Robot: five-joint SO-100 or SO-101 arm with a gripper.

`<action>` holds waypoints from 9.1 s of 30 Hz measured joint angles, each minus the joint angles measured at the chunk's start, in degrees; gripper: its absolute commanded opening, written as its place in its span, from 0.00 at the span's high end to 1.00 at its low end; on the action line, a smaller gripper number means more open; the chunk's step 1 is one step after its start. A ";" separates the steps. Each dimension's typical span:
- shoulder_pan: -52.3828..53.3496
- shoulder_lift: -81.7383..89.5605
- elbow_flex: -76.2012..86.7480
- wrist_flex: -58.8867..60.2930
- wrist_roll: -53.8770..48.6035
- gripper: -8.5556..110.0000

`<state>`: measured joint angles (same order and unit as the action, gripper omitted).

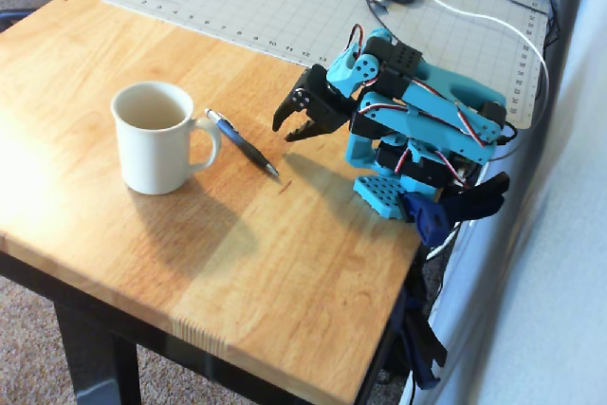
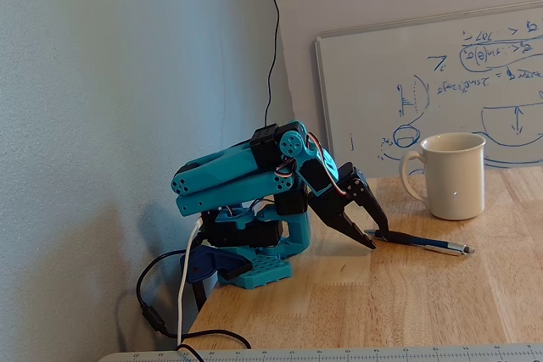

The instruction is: Grasp a pen and put it in a mug.

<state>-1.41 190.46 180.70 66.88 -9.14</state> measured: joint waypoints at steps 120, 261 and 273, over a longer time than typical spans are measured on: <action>0.88 -57.22 -24.26 -83.23 -58.80 0.92; -1.85 -0.09 0.26 -2.37 -3.96 0.92; -1.85 -0.09 0.26 -2.37 -3.96 0.92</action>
